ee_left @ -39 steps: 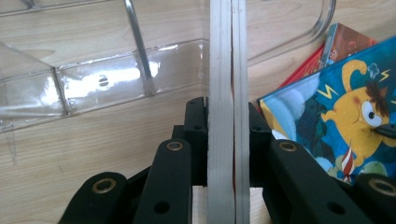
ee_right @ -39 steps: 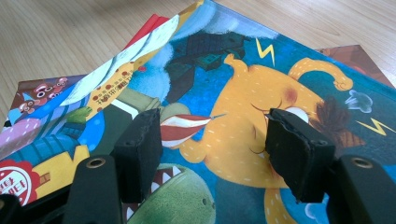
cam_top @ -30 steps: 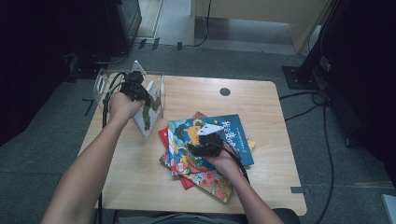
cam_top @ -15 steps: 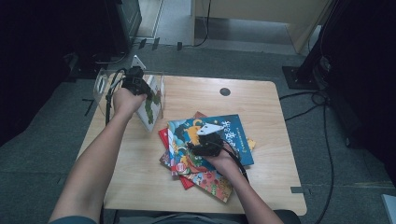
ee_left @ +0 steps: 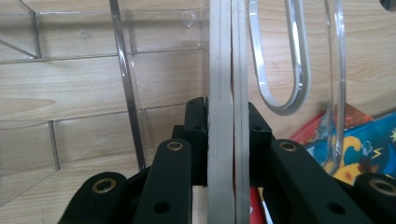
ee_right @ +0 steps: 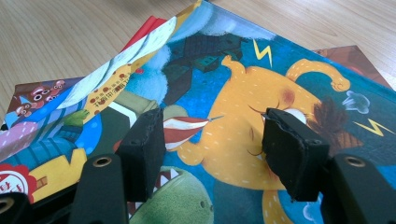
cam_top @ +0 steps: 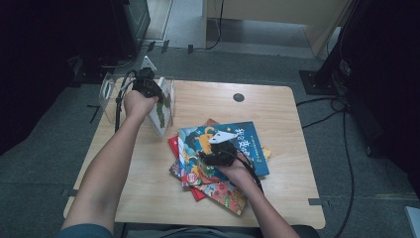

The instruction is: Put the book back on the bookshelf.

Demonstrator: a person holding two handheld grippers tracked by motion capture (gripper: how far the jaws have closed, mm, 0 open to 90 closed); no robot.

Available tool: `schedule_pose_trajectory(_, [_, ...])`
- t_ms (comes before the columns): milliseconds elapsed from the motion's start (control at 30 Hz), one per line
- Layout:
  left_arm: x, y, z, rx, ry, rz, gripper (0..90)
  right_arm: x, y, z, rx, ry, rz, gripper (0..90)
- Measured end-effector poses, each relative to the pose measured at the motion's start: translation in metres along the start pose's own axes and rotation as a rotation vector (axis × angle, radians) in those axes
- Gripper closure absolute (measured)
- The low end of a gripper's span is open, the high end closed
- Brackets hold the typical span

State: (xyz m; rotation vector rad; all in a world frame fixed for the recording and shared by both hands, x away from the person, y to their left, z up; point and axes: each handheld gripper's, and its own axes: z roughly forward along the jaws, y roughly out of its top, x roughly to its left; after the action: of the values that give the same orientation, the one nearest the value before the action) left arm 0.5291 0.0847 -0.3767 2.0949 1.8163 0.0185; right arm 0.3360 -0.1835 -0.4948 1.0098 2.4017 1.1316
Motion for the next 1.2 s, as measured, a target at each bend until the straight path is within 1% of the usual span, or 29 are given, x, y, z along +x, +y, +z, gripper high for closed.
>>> schedule_pose_trajectory(67, [0.001, 0.002, 0.001, 0.006, -0.005, -0.008, 77.9, 0.000, 0.000, 0.000, 0.000, 0.000, 0.000, 39.2])
schedule_pose_trajectory(100, [0.001, 0.002, 0.002, 0.001, -0.004, -0.012, 77.9, 0.000, 0.000, 0.000, 0.000, -0.001, 0.000, 39.3])
schedule_pose_trajectory(200, [-0.001, 0.004, 0.003, 0.004, 0.004, -0.004, 77.8, 0.000, 0.000, 0.000, 0.000, 0.000, 0.001, 39.6])
schedule_pose_trajectory(433, [0.003, 0.007, 0.007, 0.012, -0.008, -0.008, 77.6, 0.000, 0.000, 0.000, 0.000, 0.000, 0.003, 39.8])
schedule_pose_trajectory(667, [0.001, 0.009, 0.012, 0.030, -0.008, 0.001, 76.2, 0.000, 0.000, 0.000, -0.001, 0.000, 0.004, 40.1])
schedule_pose_trajectory(867, [0.000, 0.009, 0.010, 0.024, -0.003, 0.014, 75.1, 0.000, 0.000, 0.000, -0.001, 0.000, 0.004, 40.1])
schedule_pose_trajectory(933, [0.000, 0.010, 0.008, 0.017, -0.007, 0.013, 74.7, 0.000, 0.000, 0.000, -0.002, 0.000, 0.004, 40.1])
schedule_pose_trajectory(1100, [-0.002, 0.010, 0.004, 0.020, -0.001, 0.036, 73.2, 0.000, 0.000, 0.000, -0.002, -0.001, 0.002, 40.1])
schedule_pose_trajectory(1200, [-0.003, 0.009, 0.002, 0.015, 0.001, 0.037, 72.4, 0.000, 0.000, 0.000, -0.002, -0.001, 0.002, 40.1])
